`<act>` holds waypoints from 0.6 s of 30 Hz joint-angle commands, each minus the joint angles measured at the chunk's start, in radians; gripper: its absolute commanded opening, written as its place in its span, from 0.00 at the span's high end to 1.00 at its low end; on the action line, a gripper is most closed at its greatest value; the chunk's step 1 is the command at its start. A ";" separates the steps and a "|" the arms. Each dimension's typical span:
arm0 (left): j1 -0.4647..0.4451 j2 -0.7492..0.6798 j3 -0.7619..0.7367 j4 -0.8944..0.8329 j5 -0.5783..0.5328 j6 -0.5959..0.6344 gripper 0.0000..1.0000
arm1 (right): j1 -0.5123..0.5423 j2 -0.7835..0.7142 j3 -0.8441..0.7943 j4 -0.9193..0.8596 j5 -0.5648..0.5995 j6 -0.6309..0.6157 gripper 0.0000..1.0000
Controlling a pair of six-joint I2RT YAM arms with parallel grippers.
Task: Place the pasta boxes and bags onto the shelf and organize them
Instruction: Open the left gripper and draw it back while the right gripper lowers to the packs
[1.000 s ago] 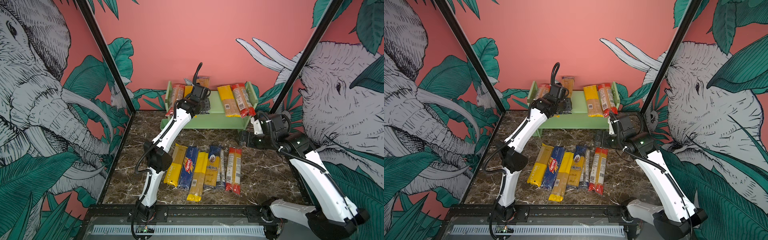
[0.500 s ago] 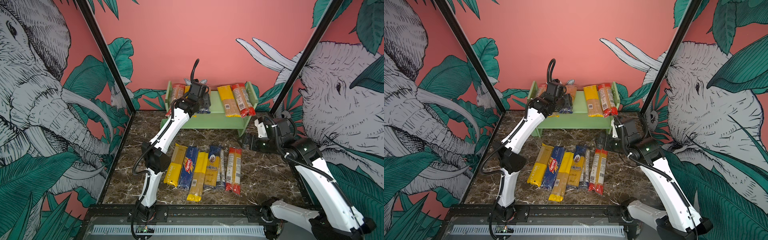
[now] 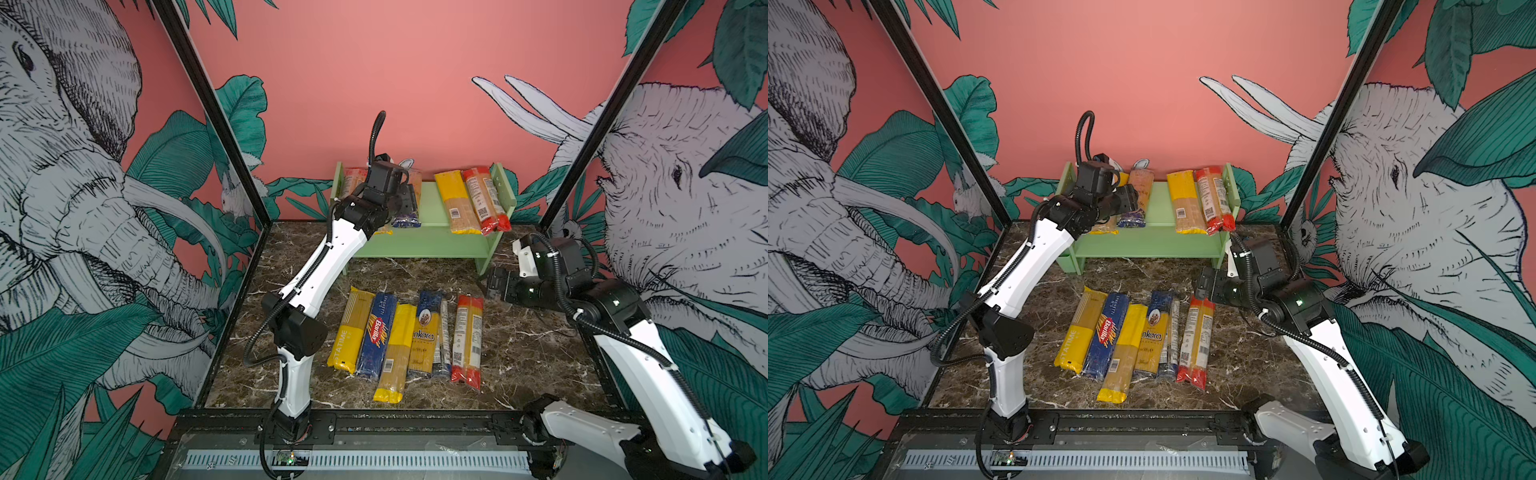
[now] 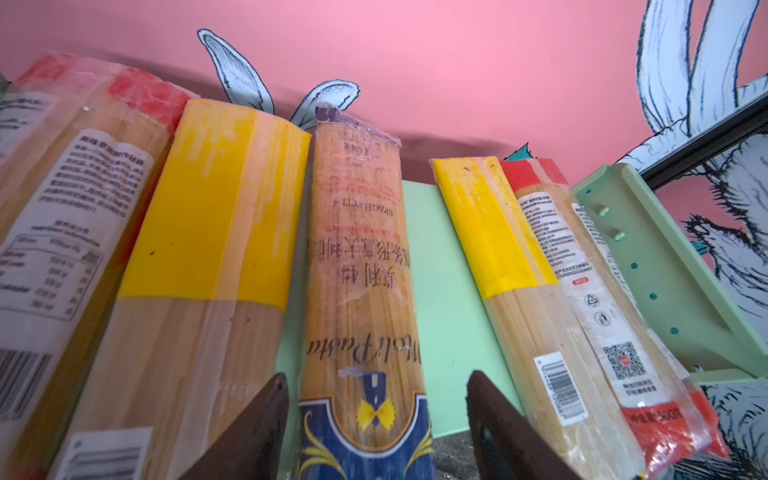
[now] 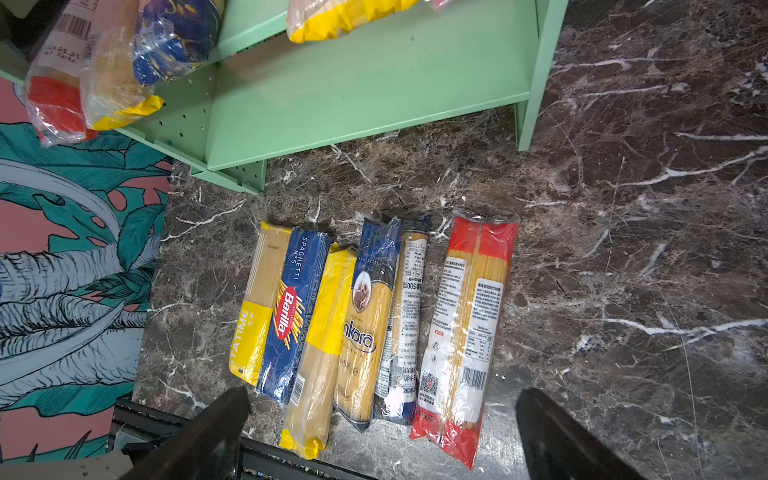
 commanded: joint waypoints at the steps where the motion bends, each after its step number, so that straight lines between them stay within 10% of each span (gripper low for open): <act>1: 0.000 -0.125 -0.075 0.015 -0.010 -0.002 0.31 | 0.001 -0.015 -0.023 -0.011 -0.004 0.029 0.01; 18: 0.000 -0.715 -0.790 -0.012 -0.195 0.105 0.26 | 0.388 0.068 -0.221 0.100 0.110 0.262 0.01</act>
